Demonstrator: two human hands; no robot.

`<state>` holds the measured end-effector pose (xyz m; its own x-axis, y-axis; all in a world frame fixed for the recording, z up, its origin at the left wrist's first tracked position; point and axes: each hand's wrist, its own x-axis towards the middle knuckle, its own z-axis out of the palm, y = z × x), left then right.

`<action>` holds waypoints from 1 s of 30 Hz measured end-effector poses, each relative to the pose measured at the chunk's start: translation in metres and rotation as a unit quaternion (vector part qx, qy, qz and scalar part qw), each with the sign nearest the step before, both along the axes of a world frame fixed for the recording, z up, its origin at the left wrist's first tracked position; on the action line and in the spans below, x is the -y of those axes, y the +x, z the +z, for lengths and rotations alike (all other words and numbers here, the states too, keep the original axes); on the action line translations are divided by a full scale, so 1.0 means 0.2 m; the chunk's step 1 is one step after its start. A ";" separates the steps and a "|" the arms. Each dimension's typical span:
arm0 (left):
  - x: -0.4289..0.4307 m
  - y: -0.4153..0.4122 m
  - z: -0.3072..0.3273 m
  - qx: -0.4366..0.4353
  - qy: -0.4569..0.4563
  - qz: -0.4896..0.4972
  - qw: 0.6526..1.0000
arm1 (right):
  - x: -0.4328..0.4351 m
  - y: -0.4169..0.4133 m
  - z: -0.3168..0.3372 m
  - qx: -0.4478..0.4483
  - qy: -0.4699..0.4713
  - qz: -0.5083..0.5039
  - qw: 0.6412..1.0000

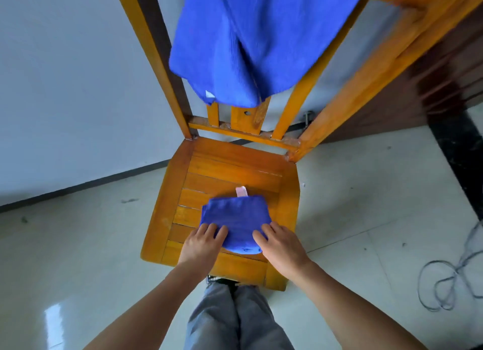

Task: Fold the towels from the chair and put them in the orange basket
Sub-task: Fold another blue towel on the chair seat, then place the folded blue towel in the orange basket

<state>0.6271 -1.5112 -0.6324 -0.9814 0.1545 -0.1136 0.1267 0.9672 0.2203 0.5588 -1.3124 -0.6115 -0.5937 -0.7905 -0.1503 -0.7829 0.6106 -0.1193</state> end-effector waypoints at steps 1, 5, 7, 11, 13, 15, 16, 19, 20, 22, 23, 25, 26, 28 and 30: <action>-0.01 -0.03 0.08 -0.004 0.006 0.003 1.000 | 0.00 -0.03 0.09 -0.008 -0.002 -0.013 1.000; -0.03 -0.17 0.42 -0.053 0.020 -0.006 0.998 | -0.05 -0.14 0.47 -0.036 -0.006 -0.051 0.998; -0.04 -0.19 0.63 -0.082 0.018 -0.032 0.996 | -0.09 -0.15 0.69 -0.041 -0.014 -0.051 0.998; -0.02 -0.27 0.93 -0.151 0.025 -0.039 0.988 | -0.12 -0.20 1.05 -0.088 -0.029 -0.029 0.995; -0.02 -0.33 1.08 -0.184 0.032 -0.039 0.982 | -0.12 -0.24 1.22 -0.120 -0.028 -0.029 0.992; -0.01 -0.41 1.23 -0.209 0.029 -0.039 0.977 | -0.11 -0.31 1.36 -0.141 -0.017 -0.040 0.989; 0.00 -0.44 1.30 -0.222 0.030 -0.043 0.974 | -0.11 -0.33 1.44 -0.149 -0.014 -0.049 0.988; 0.04 -0.50 1.53 -0.267 0.034 -0.065 0.961 | -0.11 -0.37 1.65 -0.160 -0.025 -0.074 0.984; 0.05 -0.52 1.59 -0.285 0.040 -0.069 0.955 | -0.11 -0.39 1.71 -0.154 -0.039 -0.079 0.984; 0.07 -0.55 1.71 -0.324 0.051 -0.076 0.942 | -0.11 -0.41 1.83 -0.158 -0.061 -0.090 0.981; 0.09 -0.56 1.77 -0.346 0.049 -0.077 0.934 | -0.10 -0.41 1.90 -0.166 -0.064 -0.087 0.980; 0.11 -0.59 1.88 -0.382 0.041 -0.077 0.920 | -0.08 -0.43 2.01 -0.173 -0.058 -0.088 0.979; 0.13 -0.60 1.94 -0.396 0.040 -0.079 0.914 | -0.06 -0.43 2.07 -0.175 -0.052 -0.093 0.979; 0.14 -0.61 2.03 -0.417 0.047 -0.080 0.904 | -0.04 -0.43 2.18 -0.173 -0.040 -0.106 0.978; 0.16 -0.61 2.11 -0.435 0.053 -0.078 0.895 | -0.02 -0.44 2.28 -0.186 -0.036 -0.107 0.976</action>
